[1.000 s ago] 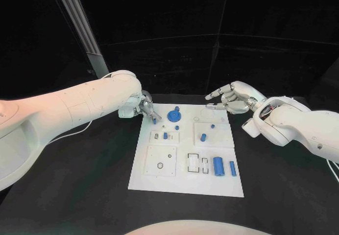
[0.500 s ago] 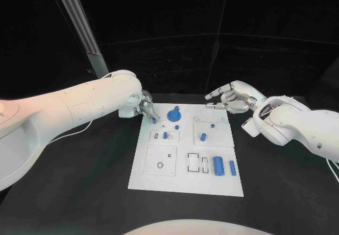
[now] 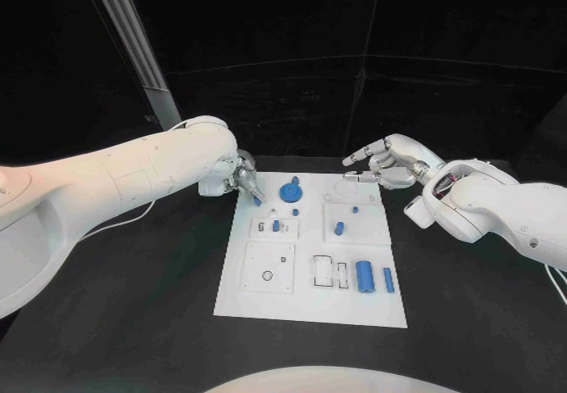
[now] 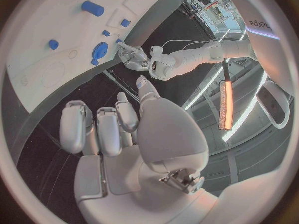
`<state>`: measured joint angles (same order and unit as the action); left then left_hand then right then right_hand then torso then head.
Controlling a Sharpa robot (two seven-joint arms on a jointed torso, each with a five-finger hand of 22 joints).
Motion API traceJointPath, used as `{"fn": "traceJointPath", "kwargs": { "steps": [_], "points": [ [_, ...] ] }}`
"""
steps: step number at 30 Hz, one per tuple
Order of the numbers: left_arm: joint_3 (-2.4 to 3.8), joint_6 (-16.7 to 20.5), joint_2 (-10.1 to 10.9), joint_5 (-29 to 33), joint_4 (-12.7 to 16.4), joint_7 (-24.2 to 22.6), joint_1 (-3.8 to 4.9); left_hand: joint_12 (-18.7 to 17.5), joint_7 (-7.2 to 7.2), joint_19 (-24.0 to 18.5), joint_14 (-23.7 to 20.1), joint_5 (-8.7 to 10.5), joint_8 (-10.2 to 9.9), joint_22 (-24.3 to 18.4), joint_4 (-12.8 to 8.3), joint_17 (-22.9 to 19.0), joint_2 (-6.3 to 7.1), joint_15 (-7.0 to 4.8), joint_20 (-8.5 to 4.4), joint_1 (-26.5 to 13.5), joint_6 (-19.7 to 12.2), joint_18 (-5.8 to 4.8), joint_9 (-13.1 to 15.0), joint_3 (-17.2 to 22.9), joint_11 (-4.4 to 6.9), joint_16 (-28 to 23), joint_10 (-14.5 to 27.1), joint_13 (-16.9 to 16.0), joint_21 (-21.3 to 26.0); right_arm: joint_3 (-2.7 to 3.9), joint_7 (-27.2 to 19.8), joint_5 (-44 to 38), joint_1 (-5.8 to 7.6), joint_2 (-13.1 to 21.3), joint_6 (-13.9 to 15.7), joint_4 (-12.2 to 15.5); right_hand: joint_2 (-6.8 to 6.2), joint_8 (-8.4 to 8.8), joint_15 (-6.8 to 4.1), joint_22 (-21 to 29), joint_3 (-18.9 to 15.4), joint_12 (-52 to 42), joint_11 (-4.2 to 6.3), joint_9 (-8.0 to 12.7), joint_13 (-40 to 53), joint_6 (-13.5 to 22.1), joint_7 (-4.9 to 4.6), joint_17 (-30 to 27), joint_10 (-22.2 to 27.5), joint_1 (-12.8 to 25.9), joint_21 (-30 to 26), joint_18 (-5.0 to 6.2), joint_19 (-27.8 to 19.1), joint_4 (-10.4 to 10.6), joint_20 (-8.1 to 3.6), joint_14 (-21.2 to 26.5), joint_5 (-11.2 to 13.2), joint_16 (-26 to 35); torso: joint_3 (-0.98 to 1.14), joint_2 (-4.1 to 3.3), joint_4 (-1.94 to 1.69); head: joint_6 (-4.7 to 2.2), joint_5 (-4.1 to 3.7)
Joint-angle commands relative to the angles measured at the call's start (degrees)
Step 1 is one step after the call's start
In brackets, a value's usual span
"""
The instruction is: Assemble the parts on the task board
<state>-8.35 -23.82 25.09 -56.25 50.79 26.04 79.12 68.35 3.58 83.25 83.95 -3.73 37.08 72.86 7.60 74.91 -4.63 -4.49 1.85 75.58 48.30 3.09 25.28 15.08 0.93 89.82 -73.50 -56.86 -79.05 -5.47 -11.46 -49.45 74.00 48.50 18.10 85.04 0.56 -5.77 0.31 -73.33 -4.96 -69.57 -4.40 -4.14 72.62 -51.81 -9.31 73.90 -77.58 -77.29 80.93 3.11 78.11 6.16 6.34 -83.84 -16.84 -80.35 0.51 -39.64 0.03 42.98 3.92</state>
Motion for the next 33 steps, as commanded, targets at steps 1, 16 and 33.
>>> {"fn": "traceJointPath", "kwargs": {
  "steps": [1, 16, 33],
  "points": [
    [-0.03, 0.06, 0.53, 0.21, 0.64, -1.59, -0.01, -0.35, 0.42, 0.27, 6.05, -0.11, 0.77, 0.12, -5.00, 15.09, 1.18, 0.52, 0.15, -1.02, 0.03, 0.64, 0.15, 9.56, -0.22, 0.18, -0.10, 0.30, 0.11, 0.03, -0.23, -0.09, 0.10, 0.00, -0.53, 0.08, 0.56, -0.21, -0.40, 0.06, -0.46, 0.00, 0.20, -0.04, 0.02, -0.52, 0.02, -0.03, 0.08, -0.13, -0.27, 0.90, -0.29, -0.04, -0.05, -2.61, -0.28, 0.38, -0.02, 0.01, -0.06, -0.05, -0.06],
    [-0.04, 11.28, 7.69, 2.78, 11.63, -3.24, 0.02, -0.01, -0.02, 0.51, 6.05, 0.01, 3.06, 0.63, -8.68, 15.09, 6.22, 0.31, 0.14, -6.04, 0.47, 0.57, 0.81, 21.54, -0.12, 0.18, -1.43, 0.19, -0.01, 0.03, -0.26, -0.09, 0.10, 0.13, -0.73, -0.07, 0.62, -0.23, -0.41, 0.07, -0.51, 0.03, 0.21, -0.04, -0.02, -0.52, 0.02, -0.02, 0.10, -0.22, -0.29, 0.90, -0.30, -0.07, -0.06, -2.61, -0.47, 0.38, -0.01, 0.07, -0.18, 0.02, 0.14],
    [-0.24, 22.46, 15.75, -4.05, 27.86, -2.37, -1.93, 0.43, -0.22, 0.91, 6.05, 0.05, 3.55, 1.45, -9.34, 15.09, 7.33, 0.15, 0.01, -6.69, 0.92, 0.40, 0.88, 23.47, 0.07, 0.18, -2.24, -0.39, -0.54, 0.02, -0.44, -0.09, 0.09, 0.28, -1.00, -0.45, 0.64, -0.23, -0.42, 0.11, -0.55, 0.05, 0.21, -0.04, -0.04, -0.51, 0.02, -0.07, 0.12, -0.22, -0.32, 0.91, -0.33, -0.06, -0.07, -2.60, -0.52, 0.42, -0.05, 0.06, -0.16, 0.03, 0.38]
  ]
}}
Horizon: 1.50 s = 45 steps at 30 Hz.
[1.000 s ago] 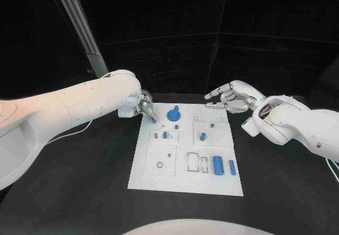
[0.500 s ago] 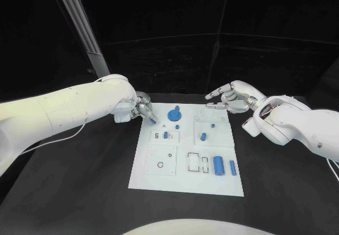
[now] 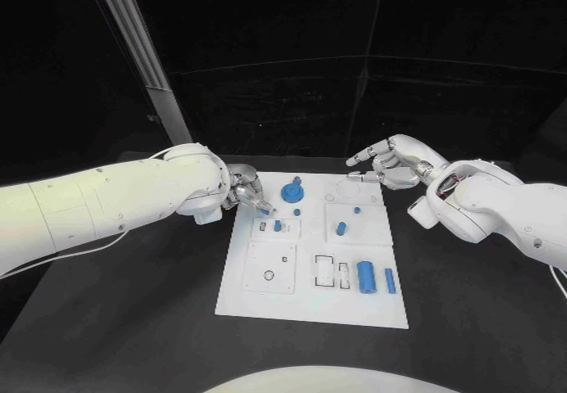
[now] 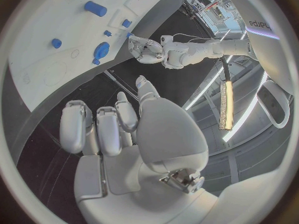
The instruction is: Assemble the parts on the task board
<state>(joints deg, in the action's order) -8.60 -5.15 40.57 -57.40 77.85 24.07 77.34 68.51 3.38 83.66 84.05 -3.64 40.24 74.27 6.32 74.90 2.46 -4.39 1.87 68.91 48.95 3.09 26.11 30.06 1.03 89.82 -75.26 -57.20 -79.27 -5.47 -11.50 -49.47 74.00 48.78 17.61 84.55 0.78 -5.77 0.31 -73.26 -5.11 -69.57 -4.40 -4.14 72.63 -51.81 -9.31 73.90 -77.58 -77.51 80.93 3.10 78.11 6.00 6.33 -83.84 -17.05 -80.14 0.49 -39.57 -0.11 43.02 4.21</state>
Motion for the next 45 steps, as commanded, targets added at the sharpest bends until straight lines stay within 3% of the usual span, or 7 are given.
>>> {"fn": "traceJointPath", "kwargs": {
  "steps": [1, 13, 27, 45],
  "points": [
    [0.01, 3.83, 0.45, -3.05, 1.17, -0.18, -0.34, 0.27, -0.01, 0.51, 5.95, -0.05, 0.39, 0.04, -8.07, 15.10, 0.25, 0.05, -0.01, -0.02, 0.27, 0.41, 0.05, 8.48, -0.03, 0.18, -0.47, -0.05, -0.32, 0.03, -0.42, -0.07, 0.09, -0.01, -0.53, 0.02, 0.41, -0.23, -0.42, 0.05, -0.39, 0.05, 0.20, -0.04, -0.05, -0.51, 0.02, -0.07, 0.12, 0.00, -0.32, 0.91, -0.33, 0.10, -0.06, -2.60, -0.32, 0.20, -0.02, -0.01, -0.02, -0.02, 0.13],
    [-0.16, 0.85, 1.35, -4.13, 2.79, 1.86, -1.32, 0.26, -0.03, 0.53, 5.95, -0.03, 0.44, 0.06, -8.11, 15.10, 0.42, 0.02, -0.02, -0.12, 0.34, 0.40, 0.05, 8.75, 0.00, 0.18, -0.54, -0.04, -0.33, 0.02, -0.45, 0.39, 0.08, -0.02, -0.75, 0.10, 0.41, -0.23, -0.42, 0.05, -0.39, 0.05, 0.20, -0.04, -0.05, -0.51, 0.02, -0.07, 0.12, 0.00, -0.32, 0.91, -0.33, 0.10, -0.06, -2.60, -0.32, 0.20, 0.00, -0.09, 0.19, -0.13, 0.37],
    [-0.22, -3.66, 1.47, -4.45, 3.06, 3.49, -1.44, 0.15, -0.07, 0.48, 5.95, -0.04, 0.52, -0.08, -8.21, 15.10, 0.61, 0.01, -0.03, -0.20, 0.43, 0.43, 0.06, 9.12, 0.03, 0.18, -0.53, 0.08, -0.23, 0.02, -0.42, 1.15, 0.08, 0.05, -0.93, 0.19, 0.46, -0.24, -0.42, 0.03, -0.47, 0.06, 0.20, -0.03, -0.06, -0.50, 0.02, -0.05, 0.13, 0.04, -0.32, 0.91, -0.31, 0.14, -0.07, -2.61, -0.36, 0.20, 0.00, -0.12, 0.13, 0.04, 0.30],
    [-0.25, -5.07, 1.64, -4.46, 3.18, 3.92, -1.45, 0.17, -0.09, 0.47, 5.95, -0.04, 0.59, -0.09, -8.24, 15.10, 0.72, 0.00, -0.03, -0.28, 0.49, 0.43, 0.07, 9.32, 0.04, 0.18, -0.58, 0.03, -0.22, 0.02, -0.46, 1.31, 0.08, 0.09, -1.00, 0.12, 0.46, -0.24, -0.42, 0.03, -0.47, 0.06, 0.20, -0.03, -0.06, -0.50, 0.02, -0.05, 0.13, 0.04, -0.32, 0.91, -0.31, 0.14, -0.07, -2.61, -0.36, 0.20, -0.02, -0.12, 0.11, 0.28, 0.36]
  ]
}}
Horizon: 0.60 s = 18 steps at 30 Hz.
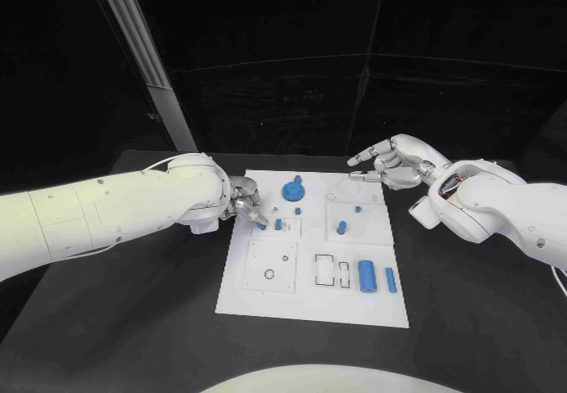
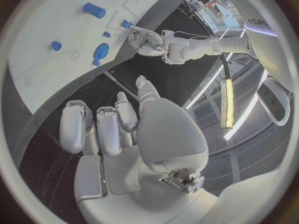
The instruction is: Assemble the parts on the task board
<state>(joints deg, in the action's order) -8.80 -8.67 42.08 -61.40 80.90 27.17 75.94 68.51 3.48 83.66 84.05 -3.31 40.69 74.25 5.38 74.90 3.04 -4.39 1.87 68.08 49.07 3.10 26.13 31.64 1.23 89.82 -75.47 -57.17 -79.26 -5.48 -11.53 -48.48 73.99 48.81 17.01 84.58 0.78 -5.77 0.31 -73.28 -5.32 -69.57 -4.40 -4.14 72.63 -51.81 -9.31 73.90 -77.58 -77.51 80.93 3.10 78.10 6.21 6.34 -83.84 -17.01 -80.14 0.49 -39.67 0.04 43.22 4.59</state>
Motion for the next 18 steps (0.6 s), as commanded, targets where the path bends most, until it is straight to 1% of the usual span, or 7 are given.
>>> {"fn": "traceJointPath", "kwargs": {
  "steps": [1, 8, 15, 18],
  "points": [
    [-0.06, -1.58, 0.16, -0.46, 0.15, 0.81, -0.04, 0.18, -0.20, 0.48, 5.95, -0.37, 0.14, -0.07, -7.29, 15.10, 0.14, 0.00, -0.03, 0.55, 0.38, 0.43, 0.05, 7.74, -0.17, 0.18, -0.37, -0.01, -0.22, 0.03, -0.44, 0.33, 0.09, 0.05, -0.39, 0.09, 0.46, -0.24, -0.42, 0.05, -0.26, 0.06, 0.20, -0.04, -0.06, -0.50, 0.02, -0.05, 0.13, 0.03, -0.32, 0.91, -0.31, -0.07, -0.07, -2.61, -0.39, 0.21, -0.01, -0.01, -0.04, 0.08, -0.01],
    [-0.06, -1.57, 0.12, -0.46, 0.08, 0.65, -0.04, 0.14, -0.20, 0.47, 5.95, -0.36, 0.18, -0.08, -7.33, 15.10, 0.25, 0.00, -0.03, 0.50, 0.41, 0.43, 0.06, 7.87, -0.15, 0.18, -0.37, 0.04, -0.21, 0.03, -0.50, 0.33, 0.09, -0.01, -0.41, 0.08, 0.46, -0.24, -0.42, 0.05, -0.26, 0.06, 0.20, -0.04, -0.06, -0.50, 0.02, -0.05, 0.13, 0.03, -0.32, 0.91, -0.31, -0.07, -0.07, -2.61, -0.39, 0.21, -0.01, -0.01, 0.01, 0.11, 0.02],
    [-0.08, -1.26, -0.47, -0.46, -0.45, 0.40, -0.04, 0.18, -0.20, 0.44, 5.95, -0.36, 0.20, -0.16, -7.31, 15.10, 0.28, 0.00, -0.03, 0.44, 0.42, 0.45, 0.06, 7.94, -0.16, 0.18, -0.42, -0.03, -0.15, 0.03, -0.53, 0.33, 0.09, -0.05, -0.39, 0.08, 0.46, -0.24, -0.42, 0.05, -0.26, 0.06, 0.20, -0.04, -0.06, -0.50, 0.02, -0.05, 0.13, 0.03, -0.32, 0.91, -0.31, -0.07, -0.07, -2.61, -0.39, 0.21, 0.02, -0.01, 0.05, 0.14, 0.05],
    [-0.12, -0.71, -0.79, -0.46, -0.84, 0.07, -0.04, 0.23, -0.23, 0.42, 5.95, -0.30, 0.29, -0.19, -6.92, 15.10, 0.47, 0.01, -0.03, -0.23, 0.51, 0.45, 0.05, 8.20, -0.17, 0.18, -0.56, -0.13, -0.11, 0.03, -0.52, 0.33, 0.09, -0.04, -0.38, 0.09, 0.46, -0.24, -0.42, 0.05, -0.26, 0.06, 0.20, -0.04, -0.06, -0.50, 0.02, -0.05, 0.13, 0.03, -0.32, 0.91, -0.31, -0.07, -0.07, -2.61, -0.39, 0.21, 0.03, -0.01, 0.02, 0.22, -0.03]
  ]
}}
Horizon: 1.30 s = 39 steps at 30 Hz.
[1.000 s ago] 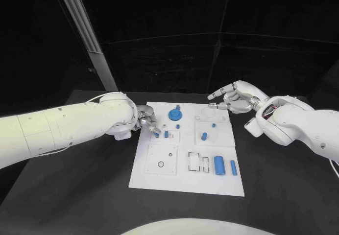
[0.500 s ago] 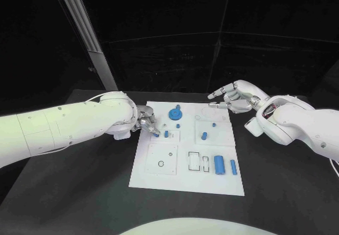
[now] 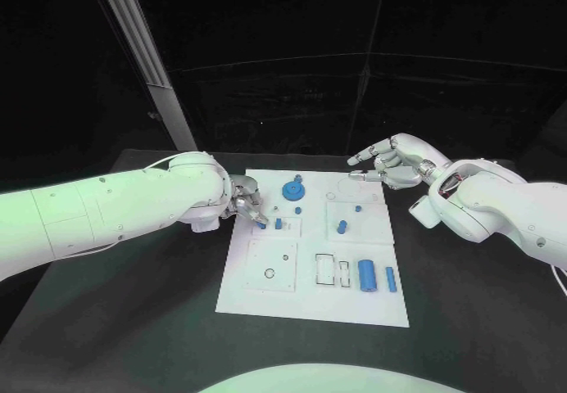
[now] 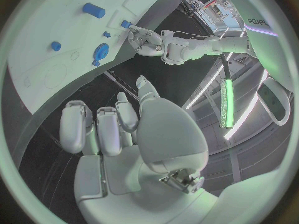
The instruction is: Assemble the parts on the task board
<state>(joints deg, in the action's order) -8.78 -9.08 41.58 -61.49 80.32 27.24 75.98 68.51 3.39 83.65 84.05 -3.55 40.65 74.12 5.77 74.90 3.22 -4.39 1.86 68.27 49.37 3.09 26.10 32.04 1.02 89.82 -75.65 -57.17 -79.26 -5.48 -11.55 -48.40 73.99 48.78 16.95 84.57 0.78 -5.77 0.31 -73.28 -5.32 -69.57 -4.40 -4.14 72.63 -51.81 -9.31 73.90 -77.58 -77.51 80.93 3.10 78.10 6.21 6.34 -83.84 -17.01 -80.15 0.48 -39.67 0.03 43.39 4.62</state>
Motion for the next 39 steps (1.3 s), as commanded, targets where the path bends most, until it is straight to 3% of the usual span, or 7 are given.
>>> {"fn": "traceJointPath", "kwargs": {
  "steps": [1, 9, 14, 39],
  "points": [
    [-0.14, -0.18, -0.37, -0.37, -0.35, -0.07, -0.09, 0.29, -0.16, 0.43, 5.95, -0.03, 0.35, -0.04, -7.16, 15.10, 0.36, 0.01, -0.02, -0.67, 0.25, 0.45, 0.07, 7.82, 0.05, 0.18, -0.44, -0.21, -0.11, 0.03, -0.50, 0.25, 0.09, -0.01, -0.32, 0.11, 0.46, -0.24, -0.42, 0.05, -0.26, 0.06, 0.20, -0.04, -0.06, -0.50, 0.02, -0.05, 0.13, 0.03, -0.32, 0.91, -0.31, -0.07, -0.07, -2.61, -0.39, 0.22, 0.03, -0.01, 0.03, 0.05, -0.06],
    [-0.27, -0.30, -0.80, -0.35, -0.87, -0.25, -0.08, 0.60, -0.97, 0.45, 5.95, 0.09, 0.87, 0.00, -5.22, 15.10, 2.19, -0.35, -0.24, -3.95, 1.38, 0.47, 0.09, 5.59, 0.60, 0.18, -0.89, -0.55, -0.05, 0.03, -0.47, 0.25, 0.09, 0.03, -0.30, 0.15, 0.46, -0.24, -0.42, 0.05, -0.26, 0.06, 0.20, -0.04, -0.06, -0.50, 0.02, -0.05, 0.13, 0.03, -0.32, 0.91, -0.31, -0.07, -0.07, -2.61, -0.39, 0.22, 0.03, -0.01, 0.04, 0.16, -0.15],
    [-0.33, -1.11, -0.98, -0.35, -1.02, -0.03, -0.08, 0.77, -1.33, 0.48, 5.95, 0.09, 1.08, 0.06, -4.37, 15.10, 2.67, -0.64, -0.49, -5.19, 2.16, 0.46, 0.07, 4.32, 0.90, 0.18, -1.04, -0.80, -0.04, 0.03, -0.46, 0.25, 0.09, 0.03, -0.31, 0.16, 0.46, -0.24, -0.42, 0.05, -0.26, 0.06, 0.20, -0.04, -0.06, -0.50, 0.02, -0.05, 0.13, 0.03, -0.32, 0.91, -0.31, -0.07, -0.07, -2.61, -0.39, 0.22, 0.00, -0.01, 0.03, 0.24, -0.15],
    [-0.38, -2.34, -1.11, -0.35, -1.22, 1.05, -0.07, 2.24, -2.23, 0.84, 5.95, 0.03, 2.01, 0.89, -2.84, 15.10, 2.67, -1.23, -1.05, -7.36, 4.31, 0.28, 0.50, 2.33, 1.65, 0.18, -2.40, -2.94, -0.52, 0.03, -0.47, 0.25, 0.09, 0.04, -0.36, 0.13, 0.46, -0.24, -0.42, 0.05, -0.26, 0.06, 0.20, -0.04, -0.06, -0.50, 0.02, -0.05, 0.13, 0.03, -0.32, 0.91, -0.31, -0.07, -0.07, -2.61, -0.39, 0.22, 0.02, 0.00, 0.00, 0.58, -0.12]
  ]
}}
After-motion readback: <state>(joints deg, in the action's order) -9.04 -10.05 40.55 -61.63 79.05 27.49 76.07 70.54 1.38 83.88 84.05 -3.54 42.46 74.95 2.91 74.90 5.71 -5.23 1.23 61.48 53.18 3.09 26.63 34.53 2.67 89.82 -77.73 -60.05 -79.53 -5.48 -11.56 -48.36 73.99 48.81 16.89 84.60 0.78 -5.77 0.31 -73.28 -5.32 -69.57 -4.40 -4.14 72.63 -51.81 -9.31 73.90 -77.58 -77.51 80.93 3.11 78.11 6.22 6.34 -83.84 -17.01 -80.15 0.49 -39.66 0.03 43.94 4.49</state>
